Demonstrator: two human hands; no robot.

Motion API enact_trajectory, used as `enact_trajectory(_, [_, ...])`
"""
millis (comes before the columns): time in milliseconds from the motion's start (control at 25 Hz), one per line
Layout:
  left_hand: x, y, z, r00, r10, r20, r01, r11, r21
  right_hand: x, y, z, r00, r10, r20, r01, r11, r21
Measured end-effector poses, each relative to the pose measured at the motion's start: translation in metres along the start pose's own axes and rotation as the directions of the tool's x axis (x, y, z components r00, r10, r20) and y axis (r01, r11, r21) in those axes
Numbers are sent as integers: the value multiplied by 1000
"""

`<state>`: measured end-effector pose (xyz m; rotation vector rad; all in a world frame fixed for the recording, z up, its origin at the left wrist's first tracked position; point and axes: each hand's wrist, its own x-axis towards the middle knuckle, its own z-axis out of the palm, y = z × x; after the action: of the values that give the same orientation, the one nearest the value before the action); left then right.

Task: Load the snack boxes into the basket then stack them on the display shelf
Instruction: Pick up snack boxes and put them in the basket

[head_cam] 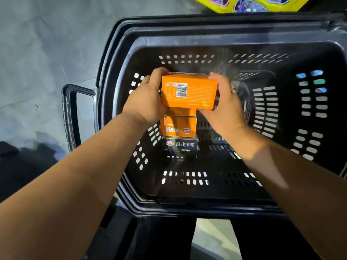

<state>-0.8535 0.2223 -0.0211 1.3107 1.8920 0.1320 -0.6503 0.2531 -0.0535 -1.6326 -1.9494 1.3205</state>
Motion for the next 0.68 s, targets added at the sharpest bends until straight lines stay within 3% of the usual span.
enact_trajectory(80, [1,-6,10,999,-38,12,38,999,-22,3,10,9,999,-34,-22,33,998,-46])
enact_trajectory(440, [13,-12,29,970,-227,84,241,940,-243,40,17,25,974,197,109,-185,977,-108])
enact_trajectory(600, [26,-15,40,948,-317,25,309,903,-299,43,23,33,931,298,212,-321,944,80])
enact_trajectory(680, [30,-18,46,941,-337,23,323,881,-347,45,26,39,924,331,189,-355,929,105])
